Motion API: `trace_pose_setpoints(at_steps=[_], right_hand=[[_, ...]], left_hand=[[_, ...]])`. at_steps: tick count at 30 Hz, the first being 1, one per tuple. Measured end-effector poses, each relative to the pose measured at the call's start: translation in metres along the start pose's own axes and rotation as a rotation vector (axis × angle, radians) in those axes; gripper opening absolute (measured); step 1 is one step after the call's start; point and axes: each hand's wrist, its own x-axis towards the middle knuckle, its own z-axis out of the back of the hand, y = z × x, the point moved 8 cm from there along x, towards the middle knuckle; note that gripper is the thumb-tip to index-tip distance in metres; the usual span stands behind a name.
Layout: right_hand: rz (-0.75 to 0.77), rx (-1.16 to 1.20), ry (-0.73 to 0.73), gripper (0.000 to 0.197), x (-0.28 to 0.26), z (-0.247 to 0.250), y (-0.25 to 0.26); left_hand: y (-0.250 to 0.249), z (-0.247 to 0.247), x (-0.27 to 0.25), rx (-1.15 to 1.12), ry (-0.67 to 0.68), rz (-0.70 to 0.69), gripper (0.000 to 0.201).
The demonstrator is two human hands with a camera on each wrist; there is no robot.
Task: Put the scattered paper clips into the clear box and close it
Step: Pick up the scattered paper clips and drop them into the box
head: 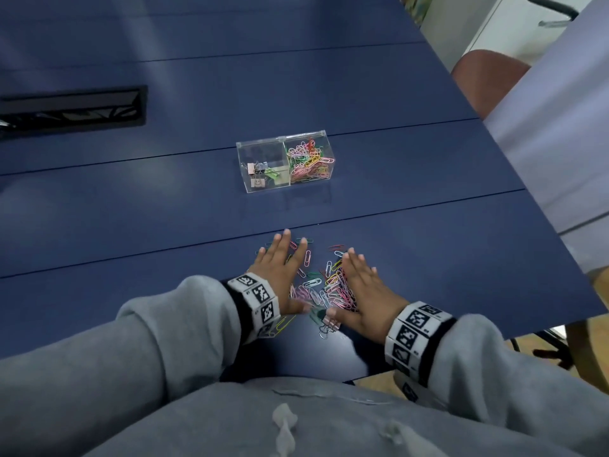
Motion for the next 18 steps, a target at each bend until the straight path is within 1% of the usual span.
trace_pose_setpoints(at_steps=[2, 4, 6, 8, 10, 12, 18], right_hand=[[0.001, -0.017, 0.001, 0.109, -0.004, 0.009, -0.005], [-0.025, -0.100, 0.028, 0.119, -0.012, 0.014, -0.018], [-0.078, -0.162, 0.085, 0.125, -0.021, 0.014, -0.031], [-0.121, -0.171, 0.141, 0.128, -0.031, 0.006, -0.038], [-0.139, -0.185, 0.172, 0.126, -0.036, -0.005, -0.039], [-0.139, -0.204, 0.166, 0.122, -0.036, -0.012, -0.034], [-0.072, -0.235, 0.120, 0.109, -0.015, -0.020, -0.001]], left_hand=[[0.004, 0.013, 0.001, -0.024, -0.035, 0.010, 0.118], [0.010, 0.018, -0.005, -0.037, -0.030, 0.018, 0.120], [0.019, 0.014, -0.017, -0.036, 0.009, 0.054, 0.124], [0.032, -0.001, -0.029, -0.041, 0.066, 0.114, 0.130], [0.042, -0.018, -0.039, -0.043, 0.114, 0.169, 0.135], [0.046, -0.029, -0.044, -0.015, 0.120, 0.189, 0.137], [0.031, -0.041, -0.041, 0.074, 0.105, 0.140, 0.139]])
